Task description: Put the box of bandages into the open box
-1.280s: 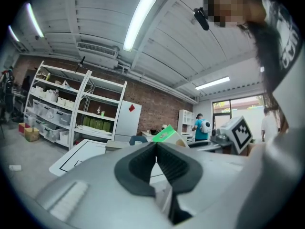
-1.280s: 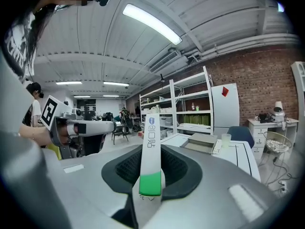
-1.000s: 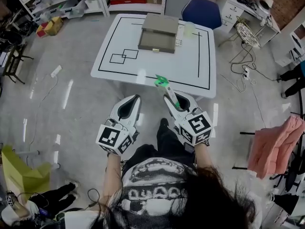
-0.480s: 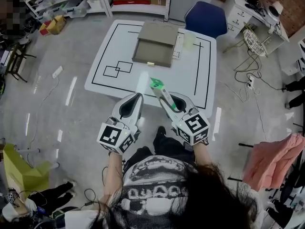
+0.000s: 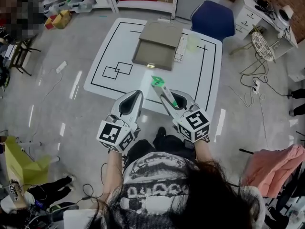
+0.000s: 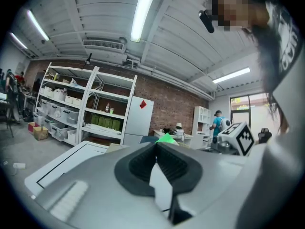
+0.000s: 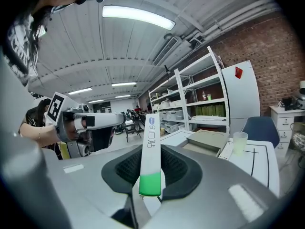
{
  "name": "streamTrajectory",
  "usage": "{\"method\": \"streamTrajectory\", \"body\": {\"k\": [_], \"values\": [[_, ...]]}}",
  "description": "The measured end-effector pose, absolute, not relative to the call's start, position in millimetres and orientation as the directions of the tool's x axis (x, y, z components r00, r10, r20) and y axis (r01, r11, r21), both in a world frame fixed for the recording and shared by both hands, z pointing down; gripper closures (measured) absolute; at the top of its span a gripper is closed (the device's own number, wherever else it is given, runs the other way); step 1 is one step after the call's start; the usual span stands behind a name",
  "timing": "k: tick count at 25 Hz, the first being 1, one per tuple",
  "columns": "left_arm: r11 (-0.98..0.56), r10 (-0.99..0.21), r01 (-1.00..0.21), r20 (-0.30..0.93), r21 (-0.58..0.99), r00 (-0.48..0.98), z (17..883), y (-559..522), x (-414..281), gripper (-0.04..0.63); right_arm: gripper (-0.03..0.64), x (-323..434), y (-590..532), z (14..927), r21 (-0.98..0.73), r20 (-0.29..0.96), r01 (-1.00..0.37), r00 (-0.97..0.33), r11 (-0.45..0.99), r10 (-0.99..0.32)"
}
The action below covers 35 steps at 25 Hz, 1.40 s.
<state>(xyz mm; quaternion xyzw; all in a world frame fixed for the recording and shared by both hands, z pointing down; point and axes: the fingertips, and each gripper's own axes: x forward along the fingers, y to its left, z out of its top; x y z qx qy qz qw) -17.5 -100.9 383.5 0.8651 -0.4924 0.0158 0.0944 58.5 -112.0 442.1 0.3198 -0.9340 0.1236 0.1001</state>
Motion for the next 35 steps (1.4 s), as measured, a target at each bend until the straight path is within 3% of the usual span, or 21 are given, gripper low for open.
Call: {"method": "streamTrajectory", "body": {"k": [25,35], "values": [[-0.506,-0.843,-0.849,0.122,0.152,0.524,387,-188,-47,0.595,0.523,34,-205,474,-0.208,0.319,-0.655,-0.748,0.727,-0.582],[-0.554,-0.815,-0.821,0.115,0.137,0.568,384,-231,-84,0.595,0.523,-3,-277,512,-0.183,0.433,-0.684,-0.701,0.706,-0.567]]}}
